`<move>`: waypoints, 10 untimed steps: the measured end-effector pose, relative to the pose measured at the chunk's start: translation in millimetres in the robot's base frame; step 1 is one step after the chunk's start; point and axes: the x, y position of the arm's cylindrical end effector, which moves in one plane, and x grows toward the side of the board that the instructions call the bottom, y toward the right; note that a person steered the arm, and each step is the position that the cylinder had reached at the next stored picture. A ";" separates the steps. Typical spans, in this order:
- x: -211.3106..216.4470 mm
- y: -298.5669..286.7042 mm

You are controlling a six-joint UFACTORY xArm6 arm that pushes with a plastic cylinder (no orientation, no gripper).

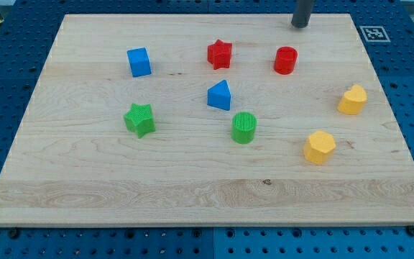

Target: Push the red circle into the yellow heart

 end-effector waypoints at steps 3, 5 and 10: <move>23.8 -93.6; 27.2 -114.7; 86.0 -95.0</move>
